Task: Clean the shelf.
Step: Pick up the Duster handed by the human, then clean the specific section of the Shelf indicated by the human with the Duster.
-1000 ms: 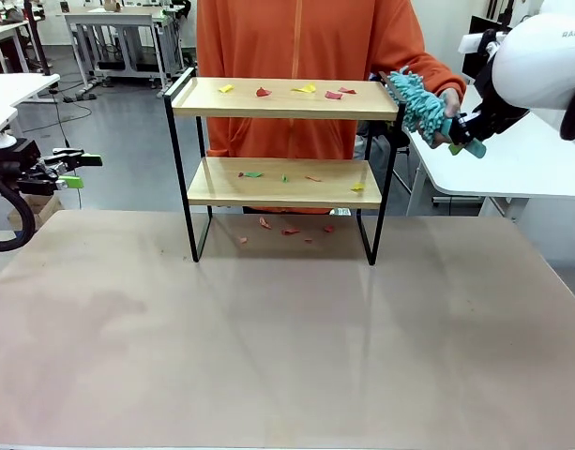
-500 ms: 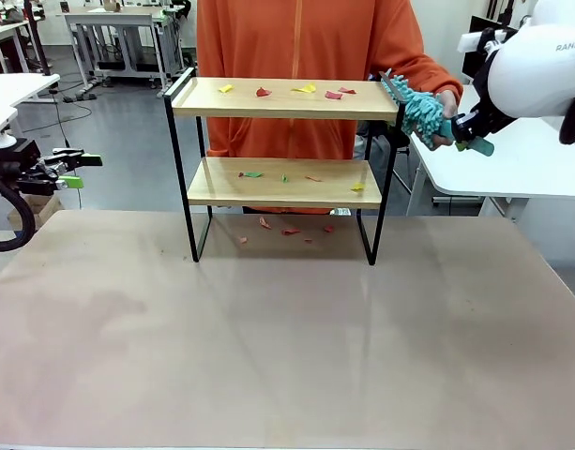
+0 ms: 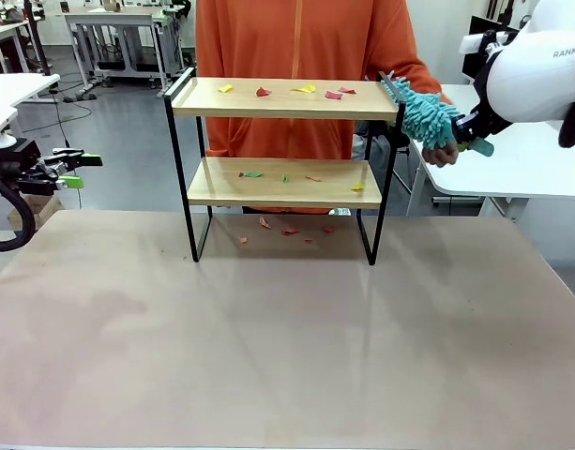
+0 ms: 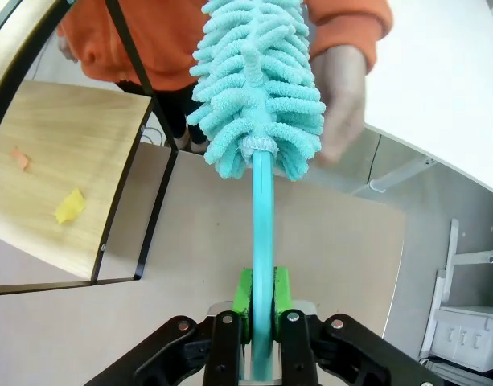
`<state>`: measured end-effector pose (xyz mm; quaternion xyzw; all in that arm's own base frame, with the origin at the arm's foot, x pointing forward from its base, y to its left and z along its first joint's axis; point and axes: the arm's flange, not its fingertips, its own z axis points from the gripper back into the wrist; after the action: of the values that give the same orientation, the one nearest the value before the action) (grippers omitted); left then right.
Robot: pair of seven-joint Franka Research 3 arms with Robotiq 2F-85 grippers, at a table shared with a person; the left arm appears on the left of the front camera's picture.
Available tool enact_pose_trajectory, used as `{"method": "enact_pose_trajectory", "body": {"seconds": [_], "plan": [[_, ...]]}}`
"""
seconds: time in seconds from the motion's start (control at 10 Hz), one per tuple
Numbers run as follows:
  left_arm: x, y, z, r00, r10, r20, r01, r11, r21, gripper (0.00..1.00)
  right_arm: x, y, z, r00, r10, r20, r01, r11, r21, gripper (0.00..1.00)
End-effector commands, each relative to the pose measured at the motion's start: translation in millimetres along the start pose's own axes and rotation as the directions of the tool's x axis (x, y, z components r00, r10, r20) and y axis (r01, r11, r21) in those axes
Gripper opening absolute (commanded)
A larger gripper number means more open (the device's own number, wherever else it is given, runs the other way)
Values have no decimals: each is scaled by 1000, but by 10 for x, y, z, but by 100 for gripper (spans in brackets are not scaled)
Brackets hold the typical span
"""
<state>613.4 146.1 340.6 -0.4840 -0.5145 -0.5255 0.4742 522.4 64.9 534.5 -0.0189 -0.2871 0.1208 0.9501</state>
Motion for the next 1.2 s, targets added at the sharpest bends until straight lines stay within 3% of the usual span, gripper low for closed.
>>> {"method": "enact_pose_trajectory", "body": {"seconds": [0.0, 0.8, 0.9, 1.1], "plan": [[12, -4, 1, 1000, -1, -7, 1, 1000, -4, 100, 1, 7, 25, 1000, 7, -3, -7, 1000, 0, 0], [12, -4, 1, 1000, -1, -7, 1, 1000, -4, 100, 1, 7, 25, 1000, 7, -3, -7, 1000, 0, 0], [12, -4, 1, 1000, -1, -7, 1, 1000, -4, 100, -12, 3, -10, 1000, 0, -12, 0, 1000, 1, 13], [12, -4, 1, 1000, -1, -7, 1, 1000, -4, 100, -13, -306, 295, 999, 40, -31, -41, 999, -28, 13]]}}
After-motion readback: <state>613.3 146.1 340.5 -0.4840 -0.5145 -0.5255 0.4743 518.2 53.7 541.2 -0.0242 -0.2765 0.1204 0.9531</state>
